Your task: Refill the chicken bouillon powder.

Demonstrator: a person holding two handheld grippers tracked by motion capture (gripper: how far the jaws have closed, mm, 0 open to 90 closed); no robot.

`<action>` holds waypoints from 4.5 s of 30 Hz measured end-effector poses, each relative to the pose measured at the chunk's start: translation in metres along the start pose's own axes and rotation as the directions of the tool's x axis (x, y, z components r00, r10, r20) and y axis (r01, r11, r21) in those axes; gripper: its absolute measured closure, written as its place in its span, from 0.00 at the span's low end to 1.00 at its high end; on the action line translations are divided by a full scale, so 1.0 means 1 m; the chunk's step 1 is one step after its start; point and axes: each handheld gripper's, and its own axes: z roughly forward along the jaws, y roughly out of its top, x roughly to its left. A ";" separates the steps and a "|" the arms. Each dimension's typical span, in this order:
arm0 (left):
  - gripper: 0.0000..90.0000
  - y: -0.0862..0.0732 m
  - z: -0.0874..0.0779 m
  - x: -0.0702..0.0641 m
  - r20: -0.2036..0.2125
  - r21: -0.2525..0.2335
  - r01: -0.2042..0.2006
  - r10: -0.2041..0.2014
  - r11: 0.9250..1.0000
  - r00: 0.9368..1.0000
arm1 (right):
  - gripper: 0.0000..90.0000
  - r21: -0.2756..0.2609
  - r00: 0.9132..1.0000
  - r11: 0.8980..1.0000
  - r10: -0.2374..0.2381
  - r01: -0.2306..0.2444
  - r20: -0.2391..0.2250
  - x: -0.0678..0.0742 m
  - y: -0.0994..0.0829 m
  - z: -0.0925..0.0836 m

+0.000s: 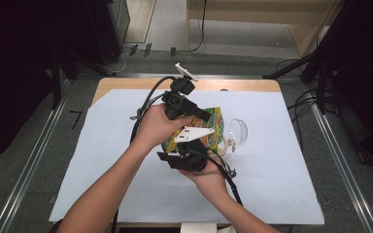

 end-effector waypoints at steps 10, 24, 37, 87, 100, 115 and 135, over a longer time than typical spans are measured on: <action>0.88 -0.002 -0.001 -0.001 0.000 -0.005 -0.007 0.007 1.000 1.000 | 0.76 0.004 1.000 1.000 -0.006 0.006 0.002 0.001 0.000 0.000; 0.88 -0.001 -0.002 -0.002 -0.004 -0.007 -0.013 0.013 1.000 1.000 | 0.76 -0.020 1.000 1.000 -0.007 0.007 0.002 0.002 -0.002 0.001; 0.87 0.006 0.000 0.002 0.024 0.035 0.034 -0.035 0.999 0.999 | 0.76 -0.009 1.000 1.000 0.013 -0.013 -0.011 0.001 0.004 -0.002; 0.87 -0.008 -0.002 0.001 0.038 0.047 -0.032 0.030 0.998 0.999 | 0.68 -0.032 0.998 0.999 -0.033 0.031 -0.050 0.004 -0.012 0.003; 0.93 -0.024 -0.009 0.005 0.037 0.034 -0.057 0.056 0.998 0.998 | 0.63 -0.026 0.996 0.999 -0.043 0.042 -0.074 0.006 -0.024 0.013; 0.98 -0.037 -0.013 0.007 0.038 0.040 -0.073 0.072 0.997 0.997 | 0.58 -0.020 0.995 0.999 -0.052 0.051 -0.085 0.005 -0.037 0.021; 0.99 -0.046 -0.022 0.013 0.025 0.056 -0.088 0.087 0.995 0.996 | 0.53 -0.007 0.995 0.998 -0.070 0.070 -0.075 0.004 -0.042 0.026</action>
